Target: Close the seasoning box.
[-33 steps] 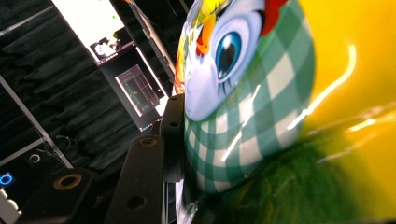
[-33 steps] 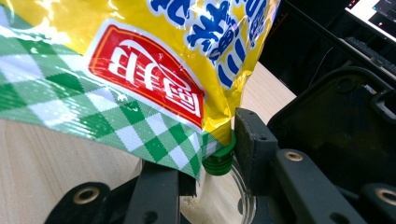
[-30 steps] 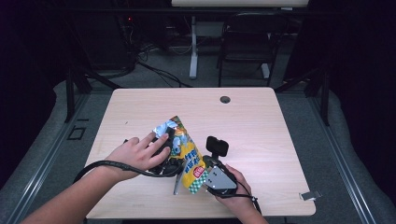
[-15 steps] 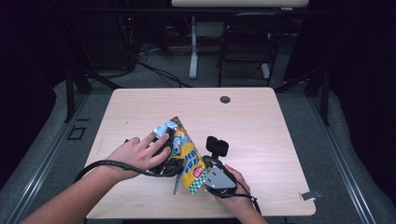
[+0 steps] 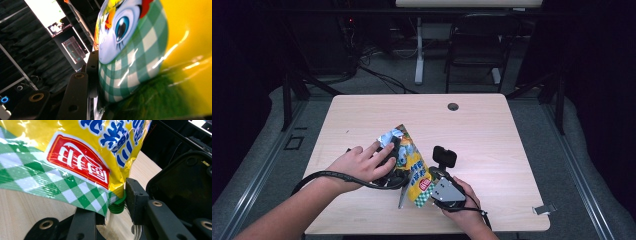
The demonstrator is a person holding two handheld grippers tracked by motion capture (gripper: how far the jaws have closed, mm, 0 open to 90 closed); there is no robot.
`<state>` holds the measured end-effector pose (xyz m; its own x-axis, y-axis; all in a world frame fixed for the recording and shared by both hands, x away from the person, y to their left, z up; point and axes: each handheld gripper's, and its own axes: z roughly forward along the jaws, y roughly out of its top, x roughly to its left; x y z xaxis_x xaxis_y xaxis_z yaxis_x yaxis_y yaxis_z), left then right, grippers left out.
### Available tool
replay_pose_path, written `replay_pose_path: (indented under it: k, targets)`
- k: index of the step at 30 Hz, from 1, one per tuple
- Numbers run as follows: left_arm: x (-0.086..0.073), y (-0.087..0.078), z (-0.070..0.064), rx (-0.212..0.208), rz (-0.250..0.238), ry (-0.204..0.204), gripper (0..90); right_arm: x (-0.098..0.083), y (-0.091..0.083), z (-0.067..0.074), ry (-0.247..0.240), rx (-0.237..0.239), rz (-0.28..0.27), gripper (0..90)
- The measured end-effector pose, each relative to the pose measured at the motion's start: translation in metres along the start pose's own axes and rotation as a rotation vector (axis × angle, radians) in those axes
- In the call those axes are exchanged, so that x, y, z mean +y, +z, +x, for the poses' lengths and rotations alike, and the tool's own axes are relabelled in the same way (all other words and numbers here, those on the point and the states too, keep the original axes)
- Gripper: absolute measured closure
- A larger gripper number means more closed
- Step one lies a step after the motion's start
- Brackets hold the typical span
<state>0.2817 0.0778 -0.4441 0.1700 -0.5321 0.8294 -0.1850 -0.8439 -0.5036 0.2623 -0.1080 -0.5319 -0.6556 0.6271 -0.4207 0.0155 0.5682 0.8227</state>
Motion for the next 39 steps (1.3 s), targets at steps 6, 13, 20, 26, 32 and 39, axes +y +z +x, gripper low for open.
replay_pose_path:
  k: [6,13,20,26,32,39]
  targets:
    - [0.0002,-0.0005,0.0018,0.000,0.002,0.015,66.3,0.0001,0.0000,0.0001,0.000,0.002,0.000,70.8]
    - [0.0004,-0.0016,0.0015,0.009,-0.004,0.013,66.3,0.0004,-0.0004,0.0004,-0.001,0.002,-0.001,70.8]
    - [0.0012,-0.0031,0.0022,0.023,0.005,0.033,66.4,0.0005,-0.0004,0.0005,-0.002,0.003,-0.001,70.7]
    - [0.0015,-0.0024,0.0011,0.028,-0.014,0.017,66.4,0.0004,-0.0001,0.0008,-0.001,0.003,-0.001,70.7]
    - [0.0020,-0.0029,0.0025,0.034,-0.015,0.031,66.5,0.0004,-0.0004,0.0006,0.001,0.003,-0.001,70.7]
    - [0.0021,-0.0030,0.0023,0.035,-0.015,0.033,66.5,0.0004,-0.0002,0.0010,0.001,0.003,0.000,70.7]
